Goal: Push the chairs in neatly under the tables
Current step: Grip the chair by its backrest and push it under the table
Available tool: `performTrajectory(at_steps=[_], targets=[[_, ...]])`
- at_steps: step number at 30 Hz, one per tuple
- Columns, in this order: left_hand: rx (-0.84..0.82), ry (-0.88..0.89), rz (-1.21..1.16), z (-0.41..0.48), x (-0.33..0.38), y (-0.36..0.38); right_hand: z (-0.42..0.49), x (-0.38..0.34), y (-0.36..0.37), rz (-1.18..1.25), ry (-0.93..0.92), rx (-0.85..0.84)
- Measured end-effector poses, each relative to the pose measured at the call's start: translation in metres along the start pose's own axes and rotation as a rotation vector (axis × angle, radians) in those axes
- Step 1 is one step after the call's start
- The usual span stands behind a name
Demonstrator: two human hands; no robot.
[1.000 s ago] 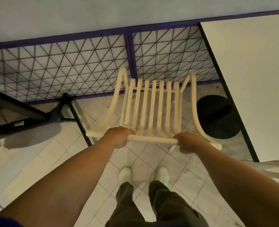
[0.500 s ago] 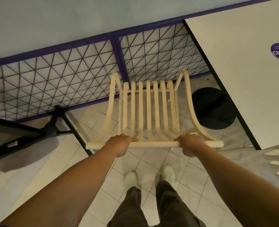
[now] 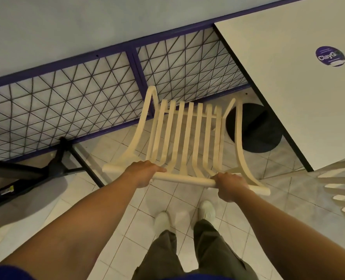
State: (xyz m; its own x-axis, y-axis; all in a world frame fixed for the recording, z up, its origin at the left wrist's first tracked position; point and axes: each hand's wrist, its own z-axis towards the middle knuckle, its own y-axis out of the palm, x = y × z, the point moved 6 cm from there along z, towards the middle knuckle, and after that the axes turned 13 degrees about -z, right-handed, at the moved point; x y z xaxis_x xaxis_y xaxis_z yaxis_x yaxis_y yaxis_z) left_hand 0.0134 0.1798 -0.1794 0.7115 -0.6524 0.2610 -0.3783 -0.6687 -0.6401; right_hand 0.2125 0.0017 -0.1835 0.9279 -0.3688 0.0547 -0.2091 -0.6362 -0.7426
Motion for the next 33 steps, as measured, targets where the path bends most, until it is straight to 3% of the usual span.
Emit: performTrajectory(at_steps=[11,21,33], targets=[[-0.023,0.066,0.146,0.004,-0.013,-0.017,-0.011,-0.025,0.017,0.102,0.090,0.004],[-0.025,0.104,0.120,0.009,-0.021,-0.011,-0.016,-0.023,0.017,0.207,0.098,0.000],[-0.098,0.068,0.098,0.008,-0.019,-0.011,-0.008,-0.015,0.026,0.221,-0.041,-0.077]])
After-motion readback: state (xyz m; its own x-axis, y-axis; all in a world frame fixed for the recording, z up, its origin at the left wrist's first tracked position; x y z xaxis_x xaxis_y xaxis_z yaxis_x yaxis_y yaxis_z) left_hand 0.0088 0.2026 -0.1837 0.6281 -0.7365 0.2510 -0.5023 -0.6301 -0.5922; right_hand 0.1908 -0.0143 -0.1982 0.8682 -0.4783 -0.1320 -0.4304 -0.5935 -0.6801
